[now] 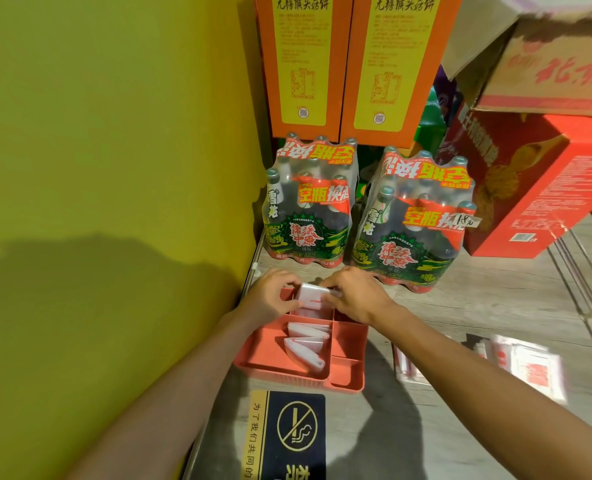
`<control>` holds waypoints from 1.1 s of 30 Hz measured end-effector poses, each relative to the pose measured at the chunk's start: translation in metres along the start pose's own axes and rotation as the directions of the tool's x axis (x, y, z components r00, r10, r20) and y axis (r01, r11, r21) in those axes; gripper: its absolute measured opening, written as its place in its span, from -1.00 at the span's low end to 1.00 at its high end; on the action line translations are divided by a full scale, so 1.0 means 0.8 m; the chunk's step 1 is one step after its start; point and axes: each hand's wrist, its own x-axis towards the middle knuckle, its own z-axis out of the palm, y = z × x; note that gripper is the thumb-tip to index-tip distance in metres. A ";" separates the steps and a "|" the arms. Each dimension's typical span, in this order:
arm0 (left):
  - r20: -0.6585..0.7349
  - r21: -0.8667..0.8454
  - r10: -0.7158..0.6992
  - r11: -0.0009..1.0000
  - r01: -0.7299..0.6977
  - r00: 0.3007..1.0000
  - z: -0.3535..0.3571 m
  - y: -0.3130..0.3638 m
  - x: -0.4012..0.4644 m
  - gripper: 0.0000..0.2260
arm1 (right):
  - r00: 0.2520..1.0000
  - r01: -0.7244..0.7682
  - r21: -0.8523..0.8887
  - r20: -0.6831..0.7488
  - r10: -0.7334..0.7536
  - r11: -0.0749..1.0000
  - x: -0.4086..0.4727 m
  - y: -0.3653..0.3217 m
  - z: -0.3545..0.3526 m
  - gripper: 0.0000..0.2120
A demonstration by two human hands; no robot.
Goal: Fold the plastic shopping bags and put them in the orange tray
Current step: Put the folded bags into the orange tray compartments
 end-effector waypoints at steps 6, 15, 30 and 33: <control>0.093 -0.023 -0.021 0.999 0.023 0.995 -0.004 -0.003 -0.008 -0.69 | 0.997 -0.016 -0.144 0.076 0.027 0.989 0.006 -0.017 0.022 -0.82; 0.019 0.244 -0.128 0.962 0.119 0.992 0.005 0.015 0.007 -0.74 | 0.979 -0.079 0.047 -0.186 0.086 0.996 -0.016 -0.004 0.049 -0.61; 0.154 0.213 -0.096 0.975 0.062 0.983 -0.004 0.010 0.001 -0.61 | 0.924 -0.371 0.276 0.016 0.382 0.887 -0.008 0.000 0.040 -0.51; 0.146 0.206 -0.039 0.978 0.008 0.989 -0.014 0.025 -0.011 -0.59 | 0.947 -0.296 0.325 -0.022 0.320 0.898 -0.026 0.007 0.020 -0.50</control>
